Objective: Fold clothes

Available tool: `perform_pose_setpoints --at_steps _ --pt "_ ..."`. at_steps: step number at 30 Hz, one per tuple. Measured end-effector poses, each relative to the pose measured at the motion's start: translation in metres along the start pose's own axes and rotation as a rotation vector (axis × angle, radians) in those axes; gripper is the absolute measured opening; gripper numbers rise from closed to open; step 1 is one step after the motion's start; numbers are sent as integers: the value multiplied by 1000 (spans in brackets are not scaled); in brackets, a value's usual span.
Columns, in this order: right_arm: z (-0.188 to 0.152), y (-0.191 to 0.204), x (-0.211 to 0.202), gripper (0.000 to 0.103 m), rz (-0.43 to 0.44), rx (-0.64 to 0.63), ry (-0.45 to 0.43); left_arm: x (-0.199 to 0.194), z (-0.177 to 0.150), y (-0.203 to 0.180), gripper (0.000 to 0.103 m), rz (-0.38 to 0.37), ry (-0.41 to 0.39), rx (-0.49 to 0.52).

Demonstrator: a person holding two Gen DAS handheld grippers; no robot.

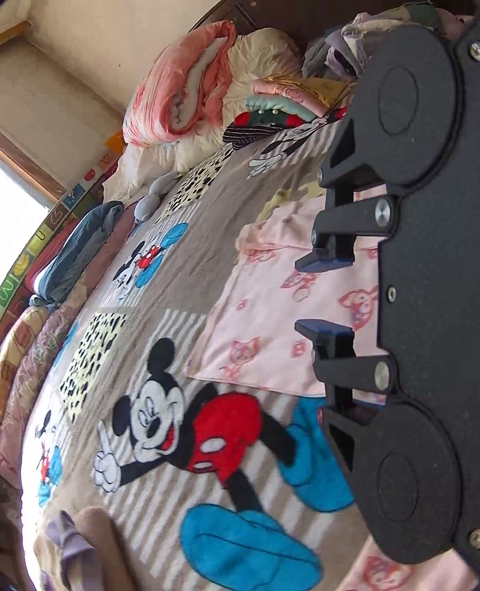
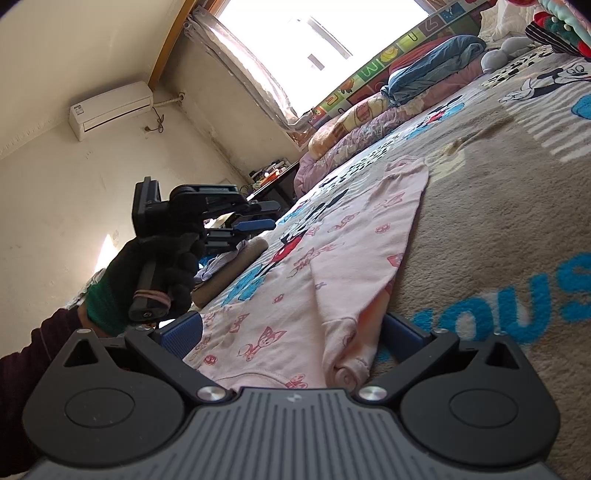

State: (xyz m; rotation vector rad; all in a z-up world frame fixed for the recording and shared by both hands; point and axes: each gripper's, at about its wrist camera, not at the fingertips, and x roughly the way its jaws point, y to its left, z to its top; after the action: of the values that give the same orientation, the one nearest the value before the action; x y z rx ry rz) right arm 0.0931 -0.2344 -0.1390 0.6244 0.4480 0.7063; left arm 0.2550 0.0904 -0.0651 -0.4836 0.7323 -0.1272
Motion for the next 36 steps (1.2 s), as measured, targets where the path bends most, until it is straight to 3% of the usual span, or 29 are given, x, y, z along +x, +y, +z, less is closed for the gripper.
perform_pose_setpoints --at_steps 1,2,8,11,13,17,19,21,24,26,29,32,36 --pt "0 0 0 103 0 1 1 -2 -10 4 47 38 -2 -15" --pt "0 0 1 103 -1 1 3 -3 -19 9 45 77 -5 -30" --pt "3 -1 1 103 -4 11 11 -65 -36 30 45 -9 -189 -259" --pt "5 1 4 103 -20 5 26 -64 -50 25 49 21 -244 -193" --pt "7 4 6 103 -42 -2 52 -52 -53 15 49 94 -215 -103" --pt "6 16 -6 103 -76 9 102 -38 -55 -7 65 103 -160 66" --pt "6 13 -23 103 -50 100 63 -31 -54 -19 65 119 -109 173" --pt "14 7 -34 103 -82 171 5 -24 -56 -26 65 112 -55 243" --pt "29 -4 -40 103 -154 258 -49 -16 -65 -31 66 110 -18 290" --pt "43 -18 -25 102 -228 290 -11 -13 -69 -34 66 125 -26 310" --pt "70 -32 11 93 -301 220 61 -10 -70 -35 66 113 -27 297" --pt "96 -50 48 89 -322 197 109 -8 -67 -33 66 97 -26 266" --pt "126 -77 90 75 -355 207 136 -4 -65 -33 67 89 -25 262"
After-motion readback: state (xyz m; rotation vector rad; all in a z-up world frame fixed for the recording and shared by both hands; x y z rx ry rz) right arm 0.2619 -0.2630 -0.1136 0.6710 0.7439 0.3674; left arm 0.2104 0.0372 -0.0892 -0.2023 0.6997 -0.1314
